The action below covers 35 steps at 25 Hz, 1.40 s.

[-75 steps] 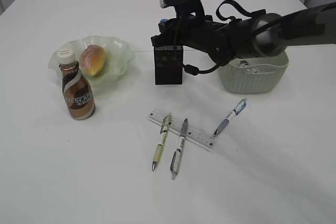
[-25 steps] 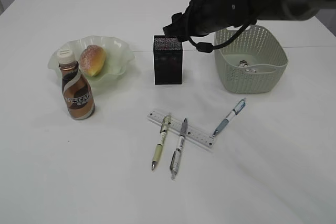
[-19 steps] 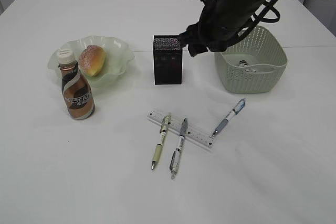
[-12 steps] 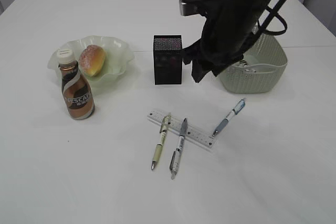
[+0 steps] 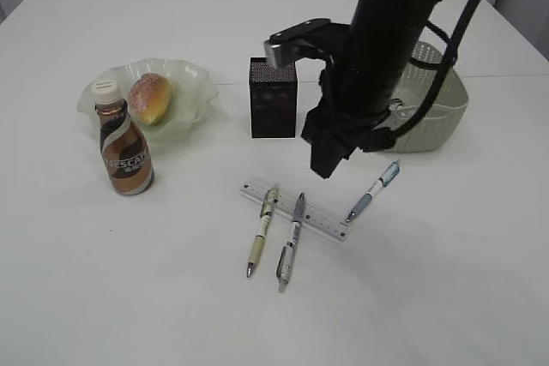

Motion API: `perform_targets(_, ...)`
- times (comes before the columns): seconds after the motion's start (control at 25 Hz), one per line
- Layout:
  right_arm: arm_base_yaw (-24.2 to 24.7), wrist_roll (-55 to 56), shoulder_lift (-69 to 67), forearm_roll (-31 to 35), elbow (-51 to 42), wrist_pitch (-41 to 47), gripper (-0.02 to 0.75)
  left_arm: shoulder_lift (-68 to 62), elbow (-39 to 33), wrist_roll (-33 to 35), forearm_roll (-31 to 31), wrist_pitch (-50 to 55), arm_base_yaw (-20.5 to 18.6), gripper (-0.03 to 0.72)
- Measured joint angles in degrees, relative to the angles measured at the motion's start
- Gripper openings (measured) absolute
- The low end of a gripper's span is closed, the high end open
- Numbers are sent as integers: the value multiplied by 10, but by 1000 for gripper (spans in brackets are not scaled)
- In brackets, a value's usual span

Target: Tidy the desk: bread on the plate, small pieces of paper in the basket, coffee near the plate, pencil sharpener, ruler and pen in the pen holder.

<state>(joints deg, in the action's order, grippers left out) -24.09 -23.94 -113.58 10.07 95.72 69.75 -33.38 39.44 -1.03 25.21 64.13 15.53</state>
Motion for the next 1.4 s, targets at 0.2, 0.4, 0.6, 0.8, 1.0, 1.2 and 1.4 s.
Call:
perform_targets(0.2, -46, -114, 0, 17, -1, 0, 383, 0, 0, 0, -9, 18, 0, 246)
perform_targets(0.4, -50, -123, -3, 29, -1, -31, 383, 0, 0, 0, -11, 53, 0, 246)
perform_targets(0.6, -49, -120, -3, 29, -1, -56, 383, 0, 0, 0, -11, 61, 0, 246)
perform_targets(0.8, -49, -61, -3, 29, -1, -92, 438, 0, 0, 0, -11, 71, 0, 246)
perform_targets(1.0, -49, -51, -3, 29, -1, -117, 524, 0, 0, 0, -11, 72, 0, 246)
perform_targets(1.2, -49, -51, -5, 30, -1, -120, 531, 0, 0, 0, -11, 72, 0, 246)
perform_targets(1.4, -49, -118, -46, 12, -1, -131, 532, 0, 0, 0, -11, 72, 0, 246)
